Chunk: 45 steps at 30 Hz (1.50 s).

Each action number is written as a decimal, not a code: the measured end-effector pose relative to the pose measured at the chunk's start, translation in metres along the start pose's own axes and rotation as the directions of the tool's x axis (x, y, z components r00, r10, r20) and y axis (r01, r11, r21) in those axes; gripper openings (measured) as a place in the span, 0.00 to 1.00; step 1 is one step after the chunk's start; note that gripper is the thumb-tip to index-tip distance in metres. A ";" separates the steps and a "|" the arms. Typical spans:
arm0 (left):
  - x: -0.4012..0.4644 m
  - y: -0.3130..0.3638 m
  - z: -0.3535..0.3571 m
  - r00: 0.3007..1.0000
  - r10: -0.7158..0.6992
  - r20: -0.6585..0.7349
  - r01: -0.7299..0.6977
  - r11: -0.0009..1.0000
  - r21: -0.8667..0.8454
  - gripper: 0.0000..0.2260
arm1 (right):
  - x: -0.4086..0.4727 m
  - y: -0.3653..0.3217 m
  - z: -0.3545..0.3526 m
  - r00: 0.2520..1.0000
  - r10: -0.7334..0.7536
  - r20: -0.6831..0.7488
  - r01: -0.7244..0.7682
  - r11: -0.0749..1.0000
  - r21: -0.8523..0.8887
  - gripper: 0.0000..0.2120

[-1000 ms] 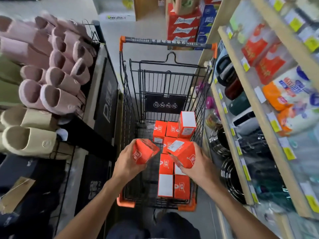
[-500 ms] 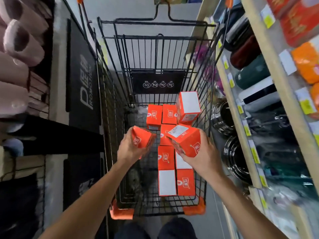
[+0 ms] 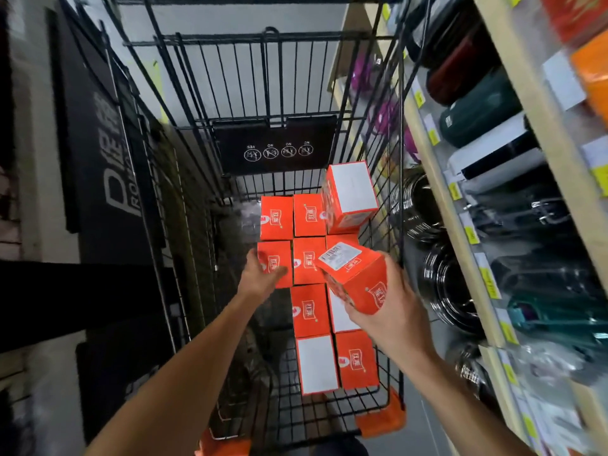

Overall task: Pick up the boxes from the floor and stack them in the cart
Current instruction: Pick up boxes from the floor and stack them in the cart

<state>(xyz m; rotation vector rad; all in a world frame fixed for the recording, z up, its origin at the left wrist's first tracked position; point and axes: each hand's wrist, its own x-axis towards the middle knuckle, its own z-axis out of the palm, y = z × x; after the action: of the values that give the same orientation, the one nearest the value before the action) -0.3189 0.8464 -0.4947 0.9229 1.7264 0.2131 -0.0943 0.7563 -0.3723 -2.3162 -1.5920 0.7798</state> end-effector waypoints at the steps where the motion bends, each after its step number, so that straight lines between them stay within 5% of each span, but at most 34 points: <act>1: 0.003 -0.002 -0.003 1.000 -0.001 0.029 0.000 1.000 0.008 0.33 | 0.001 0.000 0.002 1.000 0.008 -0.002 -0.008 1.000 -0.007 0.48; 6: -0.002 -0.001 -0.023 0.998 0.034 0.061 -0.032 0.998 -0.049 0.30 | 0.013 -0.012 0.010 0.998 0.066 -0.024 -0.066 0.997 -0.026 0.52; 15: -0.097 -0.007 -0.074 0.962 0.266 0.062 -0.265 0.964 -0.020 0.36 | 0.066 -0.032 0.021 0.946 0.322 0.025 -0.321 0.946 -0.041 0.45; 26: -0.148 0.002 -0.110 0.912 0.411 0.009 -0.408 0.908 -0.096 0.36 | 0.101 -0.033 0.040 0.934 0.355 -0.039 -0.357 0.928 -0.108 0.47; 32: -0.161 0.017 -0.124 0.895 0.446 0.026 -0.445 0.895 -0.017 0.38 | 0.097 -0.040 0.032 0.932 0.353 0.084 -0.351 0.936 -0.041 0.60; 36: -0.167 0.046 -0.146 0.860 0.508 0.057 -0.511 0.852 0.112 0.36 | 0.083 -0.053 0.003 0.955 0.273 0.116 -0.271 0.962 -0.038 0.63; 45: -0.194 0.137 -0.194 0.738 0.659 0.143 -0.603 0.551 0.577 0.33 | 0.062 -0.094 -0.104 0.984 -0.165 0.064 0.162 0.985 0.056 0.36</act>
<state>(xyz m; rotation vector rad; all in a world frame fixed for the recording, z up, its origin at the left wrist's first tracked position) -0.4086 0.8676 -0.2023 2.0506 1.4730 0.1841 -0.0963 0.8611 -0.2605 -2.1131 -1.7444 0.8574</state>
